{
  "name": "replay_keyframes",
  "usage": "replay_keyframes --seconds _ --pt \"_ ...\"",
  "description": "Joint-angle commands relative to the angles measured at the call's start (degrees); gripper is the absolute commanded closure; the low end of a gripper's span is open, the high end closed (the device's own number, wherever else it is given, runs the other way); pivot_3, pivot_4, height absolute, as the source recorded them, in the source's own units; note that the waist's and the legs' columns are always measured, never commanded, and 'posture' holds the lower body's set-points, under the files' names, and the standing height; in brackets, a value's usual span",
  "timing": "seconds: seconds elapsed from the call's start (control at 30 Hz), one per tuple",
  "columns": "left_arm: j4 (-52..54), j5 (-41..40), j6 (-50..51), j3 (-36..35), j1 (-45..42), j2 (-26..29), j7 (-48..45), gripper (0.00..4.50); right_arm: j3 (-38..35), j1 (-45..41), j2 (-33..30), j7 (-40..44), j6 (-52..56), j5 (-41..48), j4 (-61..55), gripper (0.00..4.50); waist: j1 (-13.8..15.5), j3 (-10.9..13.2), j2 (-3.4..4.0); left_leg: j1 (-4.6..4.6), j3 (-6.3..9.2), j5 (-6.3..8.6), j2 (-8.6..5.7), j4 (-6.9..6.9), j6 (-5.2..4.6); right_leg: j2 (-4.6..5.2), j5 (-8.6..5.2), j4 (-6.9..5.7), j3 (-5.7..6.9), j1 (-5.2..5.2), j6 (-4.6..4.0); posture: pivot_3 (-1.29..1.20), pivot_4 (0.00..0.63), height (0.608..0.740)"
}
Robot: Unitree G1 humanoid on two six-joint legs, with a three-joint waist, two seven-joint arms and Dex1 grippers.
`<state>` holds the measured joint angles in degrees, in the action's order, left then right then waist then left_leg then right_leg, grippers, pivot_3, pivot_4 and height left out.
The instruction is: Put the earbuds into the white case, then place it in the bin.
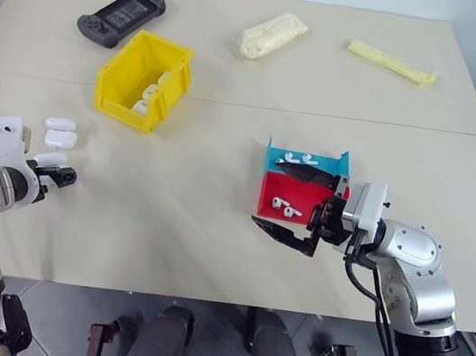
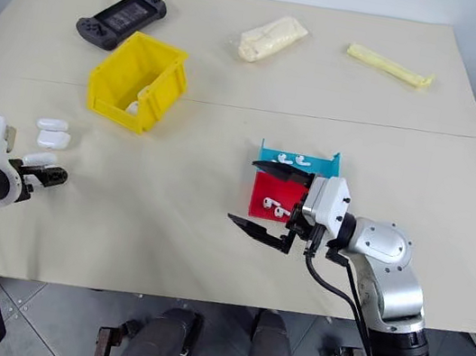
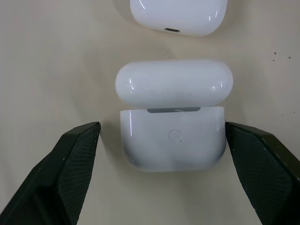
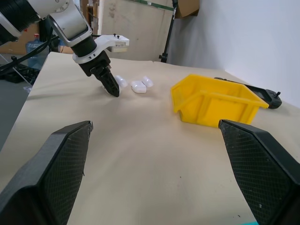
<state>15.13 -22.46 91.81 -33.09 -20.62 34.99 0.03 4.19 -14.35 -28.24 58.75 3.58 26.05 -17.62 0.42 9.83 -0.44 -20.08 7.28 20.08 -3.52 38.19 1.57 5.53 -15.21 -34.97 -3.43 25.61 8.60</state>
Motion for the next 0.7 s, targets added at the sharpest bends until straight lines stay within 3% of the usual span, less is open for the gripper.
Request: replay_keyframes --seconds 0.03,0.37,0.47,0.57,0.7 --pt "-0.4 -1.6 0.7 0.3 0.6 -1.2 1.8 0.05 0.2 0.3 0.8 -0.5 -1.5 -0.1 -1.1 0.00 0.2 0.0 0.02 0.00 0.00 0.00 -0.01 0.00 0.00 0.00 0.00 0.00 0.00 0.00 0.00 0.00 0.150 0.740" --pt "0.8 -4.8 0.7 -0.4 0.6 -3.9 6.5 0.05 0.6 -0.3 2.2 -0.5 -2.7 -0.7 0.3 0.00 0.7 0.0 0.05 0.02 0.00 0.00 -0.01 0.02 0.00 0.00 0.00 0.01 -0.01 0.00 0.00 0.00 0.150 0.740" --pt "1.3 -6.0 0.7 -0.4 1.3 -4.5 7.6 0.60 0.8 -0.7 2.6 -0.5 -3.0 -0.8 0.7 0.00 0.8 0.0 0.06 0.02 -0.01 0.00 -0.02 0.02 0.01 0.00 0.00 0.01 -0.01 0.00 0.00 0.00 0.150 0.740" --pt "1.4 -6.9 0.7 -0.7 1.9 -4.1 8.4 1.55 0.9 -0.8 2.9 -0.5 -3.1 -0.9 0.8 0.00 0.7 0.0 0.08 0.03 -0.01 0.00 -0.02 0.02 0.01 -0.01 0.00 0.00 -0.02 0.00 0.00 0.00 0.150 0.740" --pt "1.9 -7.8 0.7 -1.8 2.1 -4.4 9.5 1.73 1.2 -0.9 3.2 -0.4 -3.4 -1.0 1.1 0.00 0.6 -0.1 0.10 0.04 -0.01 0.00 -0.01 0.00 0.01 -0.02 0.00 0.00 -0.02 0.00 0.00 0.00 0.150 0.740"
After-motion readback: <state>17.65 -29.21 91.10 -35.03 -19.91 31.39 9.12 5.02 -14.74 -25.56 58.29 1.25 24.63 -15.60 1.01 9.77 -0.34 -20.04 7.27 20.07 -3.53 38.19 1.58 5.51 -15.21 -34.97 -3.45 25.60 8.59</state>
